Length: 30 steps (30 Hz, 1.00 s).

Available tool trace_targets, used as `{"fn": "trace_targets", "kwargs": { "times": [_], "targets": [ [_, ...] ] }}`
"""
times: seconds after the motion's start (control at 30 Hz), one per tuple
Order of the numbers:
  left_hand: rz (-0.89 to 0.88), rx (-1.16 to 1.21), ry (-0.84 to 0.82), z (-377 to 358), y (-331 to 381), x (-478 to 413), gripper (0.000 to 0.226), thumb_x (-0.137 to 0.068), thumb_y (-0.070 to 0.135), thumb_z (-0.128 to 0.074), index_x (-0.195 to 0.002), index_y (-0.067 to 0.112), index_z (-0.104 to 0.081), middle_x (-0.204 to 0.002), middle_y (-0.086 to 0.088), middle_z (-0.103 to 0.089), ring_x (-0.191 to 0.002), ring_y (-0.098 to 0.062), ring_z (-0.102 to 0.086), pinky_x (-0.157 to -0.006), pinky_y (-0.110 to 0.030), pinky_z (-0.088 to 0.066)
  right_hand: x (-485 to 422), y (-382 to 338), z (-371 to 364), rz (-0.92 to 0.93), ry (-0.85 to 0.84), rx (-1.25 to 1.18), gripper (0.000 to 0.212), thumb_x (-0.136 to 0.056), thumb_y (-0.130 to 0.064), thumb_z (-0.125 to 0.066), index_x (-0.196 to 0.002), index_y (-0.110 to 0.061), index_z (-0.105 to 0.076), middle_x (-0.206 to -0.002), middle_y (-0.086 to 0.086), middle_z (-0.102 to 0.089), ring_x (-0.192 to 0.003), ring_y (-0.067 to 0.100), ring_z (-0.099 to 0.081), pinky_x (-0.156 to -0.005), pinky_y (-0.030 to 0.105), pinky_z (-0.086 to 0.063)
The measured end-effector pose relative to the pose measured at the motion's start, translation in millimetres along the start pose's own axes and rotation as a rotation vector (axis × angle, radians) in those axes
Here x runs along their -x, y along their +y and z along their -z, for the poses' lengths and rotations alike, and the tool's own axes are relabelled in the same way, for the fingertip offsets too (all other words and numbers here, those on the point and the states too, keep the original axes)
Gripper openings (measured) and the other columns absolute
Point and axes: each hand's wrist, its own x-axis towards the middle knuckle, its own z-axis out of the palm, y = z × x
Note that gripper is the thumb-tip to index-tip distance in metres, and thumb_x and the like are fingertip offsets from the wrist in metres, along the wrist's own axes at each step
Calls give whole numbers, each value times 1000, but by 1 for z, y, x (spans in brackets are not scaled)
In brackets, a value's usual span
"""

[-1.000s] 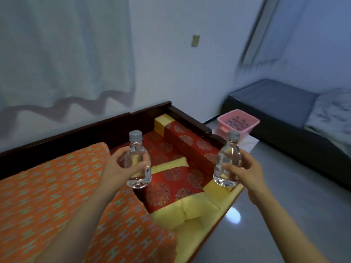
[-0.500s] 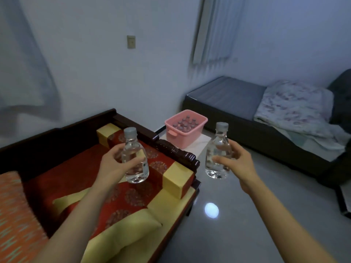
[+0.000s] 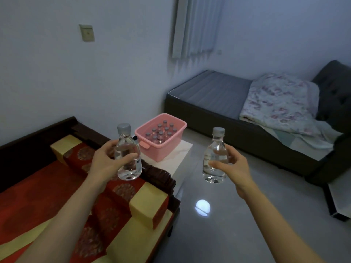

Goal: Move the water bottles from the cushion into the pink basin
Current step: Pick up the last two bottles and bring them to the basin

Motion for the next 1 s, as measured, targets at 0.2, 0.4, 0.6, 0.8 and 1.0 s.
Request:
{"fn": "trace_targets", "kwargs": {
  "times": [0.2,0.4,0.6,0.8,1.0],
  "targets": [
    [3,39,13,-57,-7,-100,58,-45,41,-84,-100,32,-67,-102,5,-70,-92,-5,-66,-76,-27,-53,-111,1,5,-7,-10,17,59,-63,-6,-85,-103,-43,-62,-99,-7,-68,-86,6,-65,-69,18,-52],
    [39,36,-12,-109,-28,-190,61,-45,40,-86,-102,29,-67,-103,3,-71,-97,-12,-66,-70,-18,-53,-217,14,5,1,-33,22,61,-65,-4,-83,-108,-41,-59,-103,-5,-68,-94,12,-65,-79,26,-53],
    [38,4,7,-153,-45,-264,50,-51,27,-89,-93,36,-63,-98,5,-71,-80,6,-66,-62,-10,-51,-326,34,1,-12,-138,55,61,-66,-13,-83,-102,-54,-57,-104,-12,-64,-95,11,-65,-70,21,-50],
    [85,-9,96,-201,-64,-341,54,-48,34,-87,-96,35,-63,-97,3,-72,-83,-4,-68,-67,-23,-54,-452,51,-3,20,-261,65,59,-62,-23,-85,-93,-64,-56,-107,-11,-62,-101,16,-62,-82,40,-53],
    [126,-61,267,-241,-78,-401,59,-48,38,-86,-101,34,-62,-97,6,-71,-84,0,-66,-66,-13,-47,-574,63,-13,25,-466,50,59,-64,-21,-84,-96,-62,-56,-108,-13,-64,-103,15,-62,-78,34,-51]
  ]
}}
